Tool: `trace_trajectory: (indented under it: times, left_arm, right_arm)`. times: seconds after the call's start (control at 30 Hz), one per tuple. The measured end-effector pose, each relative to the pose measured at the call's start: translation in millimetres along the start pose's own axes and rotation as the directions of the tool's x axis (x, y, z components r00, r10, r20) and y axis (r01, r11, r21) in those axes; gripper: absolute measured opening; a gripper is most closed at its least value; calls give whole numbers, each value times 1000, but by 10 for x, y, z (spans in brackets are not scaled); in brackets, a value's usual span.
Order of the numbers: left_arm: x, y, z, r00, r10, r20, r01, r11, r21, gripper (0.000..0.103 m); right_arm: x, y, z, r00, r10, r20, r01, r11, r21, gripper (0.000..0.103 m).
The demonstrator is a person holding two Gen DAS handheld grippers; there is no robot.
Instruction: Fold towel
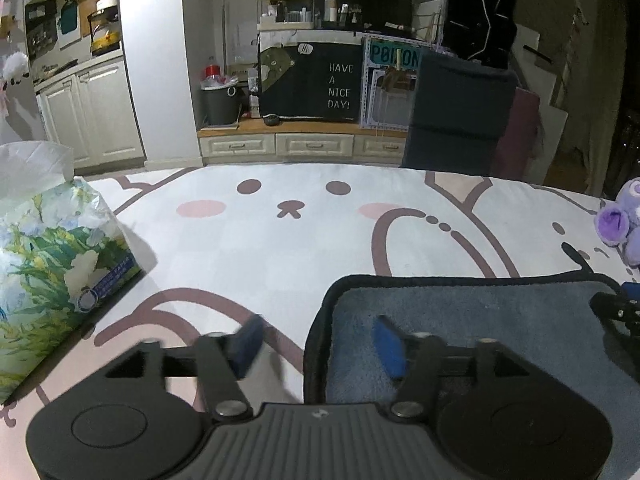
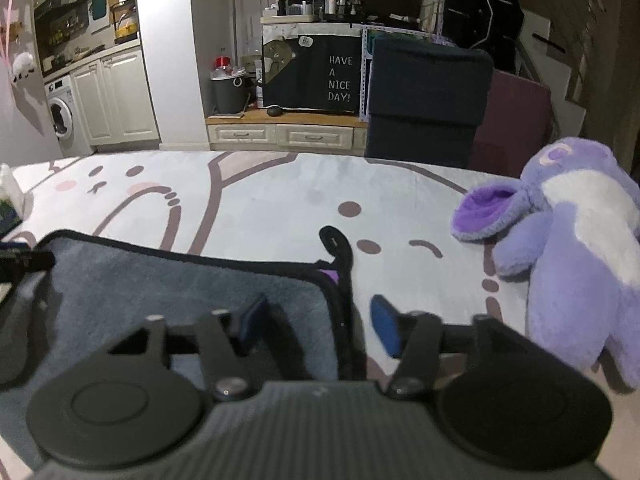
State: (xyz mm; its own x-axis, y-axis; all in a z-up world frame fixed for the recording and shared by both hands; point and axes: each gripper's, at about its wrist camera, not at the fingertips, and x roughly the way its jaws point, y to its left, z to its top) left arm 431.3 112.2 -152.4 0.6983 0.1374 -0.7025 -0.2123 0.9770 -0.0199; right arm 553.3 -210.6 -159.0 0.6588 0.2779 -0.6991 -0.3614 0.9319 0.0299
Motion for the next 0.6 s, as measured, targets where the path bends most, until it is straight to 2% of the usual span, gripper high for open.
trace_trajectory:
  times: [0.03,0.13,0.33,0.47,0.6]
  left_arm:
    - [-12,0,2,1000,-5,-5,5,1000,-4,79]
    - [-61,-9,-1,1000,-17,-6,17,1000,-1,89]
    - [-196,-33,3,1000,-18,-3,18,1000,18,101]
    - [-321,-29,26,1000,-15,4,15,1000,20,103]
    - [-449,-42,35,1000,-22,6,22,1000,22,103]
  right_arm:
    - [-15,-4,3,1000,4,0,-4,1000,5,75]
    - [-72,7,9,1000,9,1,-9,1000,3,83]
    - [-219,35,12,1000,23,2,-23,1000,7,96]
    - [-340,53,19,999,33,6,-33,999,16,103]
    - [-479,63,48,999,47,17,-48,998,42,103]
